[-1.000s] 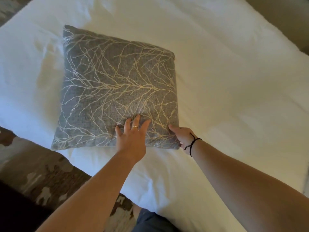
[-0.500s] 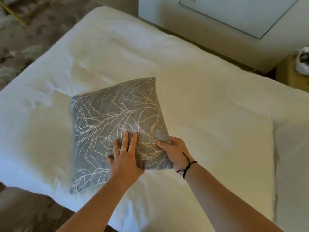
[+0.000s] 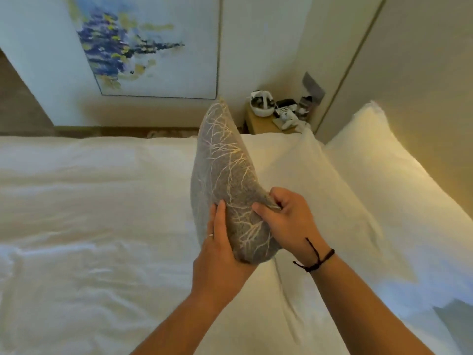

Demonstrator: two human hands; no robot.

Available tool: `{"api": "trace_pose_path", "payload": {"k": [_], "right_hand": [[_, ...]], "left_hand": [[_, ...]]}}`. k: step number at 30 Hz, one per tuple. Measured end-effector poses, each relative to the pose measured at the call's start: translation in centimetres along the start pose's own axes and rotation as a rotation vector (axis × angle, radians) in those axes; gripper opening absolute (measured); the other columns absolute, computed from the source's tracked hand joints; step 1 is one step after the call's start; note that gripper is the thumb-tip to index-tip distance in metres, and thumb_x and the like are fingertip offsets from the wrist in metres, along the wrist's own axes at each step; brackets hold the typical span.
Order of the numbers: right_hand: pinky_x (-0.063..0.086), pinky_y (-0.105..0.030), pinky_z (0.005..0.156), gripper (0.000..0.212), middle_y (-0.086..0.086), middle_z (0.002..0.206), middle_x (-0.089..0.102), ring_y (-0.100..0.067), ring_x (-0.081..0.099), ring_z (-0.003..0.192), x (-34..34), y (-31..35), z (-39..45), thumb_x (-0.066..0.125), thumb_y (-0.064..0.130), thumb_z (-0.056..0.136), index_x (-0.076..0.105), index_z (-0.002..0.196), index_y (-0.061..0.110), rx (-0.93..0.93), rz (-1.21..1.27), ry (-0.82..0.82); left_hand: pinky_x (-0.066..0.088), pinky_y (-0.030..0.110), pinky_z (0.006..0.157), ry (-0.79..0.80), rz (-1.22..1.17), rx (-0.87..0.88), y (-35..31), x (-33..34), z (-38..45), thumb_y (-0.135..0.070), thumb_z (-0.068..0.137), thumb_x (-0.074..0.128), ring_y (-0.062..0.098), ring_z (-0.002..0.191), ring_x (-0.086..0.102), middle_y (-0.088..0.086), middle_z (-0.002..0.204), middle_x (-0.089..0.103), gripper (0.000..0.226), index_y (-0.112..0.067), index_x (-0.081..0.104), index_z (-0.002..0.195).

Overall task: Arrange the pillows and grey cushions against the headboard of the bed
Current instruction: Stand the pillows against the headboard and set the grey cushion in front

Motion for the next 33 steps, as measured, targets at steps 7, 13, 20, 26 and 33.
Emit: {"api": "trace_pose_path", "payload": {"k": [7, 13, 20, 26, 33], "right_hand": [[0.049, -0.036, 0.059, 0.039, -0.005, 0.081, 0.064, -0.021, 0.056, 0.065, -15.3, -19.0, -0.5, 0.062, 0.029, 0.093, 0.042, 0.123, 0.016, 0.457, -0.336, -0.154], [0.047, -0.03, 0.06, 0.064, 0.002, 0.084, 0.065, -0.011, 0.057, 0.065, -17.2, -24.9, -4.1, 0.055, 0.045, 0.094, 0.023, 0.148, 0.033, 0.405, -0.232, 0.047], [0.05, -0.033, 0.083, 0.064, -0.003, 0.147, 0.044, -0.019, 0.062, 0.1, -15.8, -25.5, -8.5, 0.055, 0.041, 0.094, 0.023, 0.149, 0.031, 0.411, -0.135, 0.251], [0.044, -0.035, 0.102, 0.061, 0.0, 0.149, 0.041, -0.021, 0.05, 0.126, -18.0, -25.4, -11.8, 0.054, 0.049, 0.094, 0.033, 0.147, 0.028, 0.459, -0.231, 0.317], [0.046, -0.024, 0.089, 0.048, 0.003, 0.129, 0.058, -0.014, 0.057, 0.11, -22.0, -24.9, -15.5, 0.056, 0.047, 0.093, 0.049, 0.135, 0.025, 0.623, -0.251, 0.241]], "left_hand": [[0.054, 0.036, 0.094, 0.438, -0.026, -0.024, -7.2, 12.6, -0.3, -0.049, 0.074, 0.077, 0.02, 0.117, 0.061, -0.015, 0.151, 0.041, 0.109, -0.062, -0.005, 0.144], [0.046, 0.033, 0.106, 0.464, 0.014, -0.117, -8.5, 17.0, -1.1, -0.046, 0.08, 0.072, 0.014, 0.13, 0.051, -0.013, 0.153, 0.041, 0.096, -0.05, 0.007, 0.151], [0.042, 0.032, 0.107, 0.409, 0.158, -0.047, -10.8, 18.0, -1.0, -0.042, 0.086, 0.07, 0.018, 0.135, 0.045, -0.008, 0.152, 0.039, 0.08, -0.038, 0.023, 0.152], [0.039, 0.022, 0.096, 0.363, 0.241, 0.113, -12.8, 19.0, -1.0, -0.034, 0.089, 0.068, 0.011, 0.116, 0.054, -0.007, 0.122, 0.061, 0.032, -0.025, 0.066, 0.119], [0.04, 0.029, 0.101, 0.433, 0.198, 0.23, -13.3, 22.1, -1.6, -0.03, 0.089, 0.067, 0.017, 0.118, 0.052, -0.005, 0.121, 0.063, 0.02, -0.024, 0.072, 0.107]]}}
Point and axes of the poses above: each hand's wrist, its own z-axis towards the middle knuckle, its own x-axis out of the palm, y = z × x, the point moved 2 cm from there along z, towards the middle knuckle
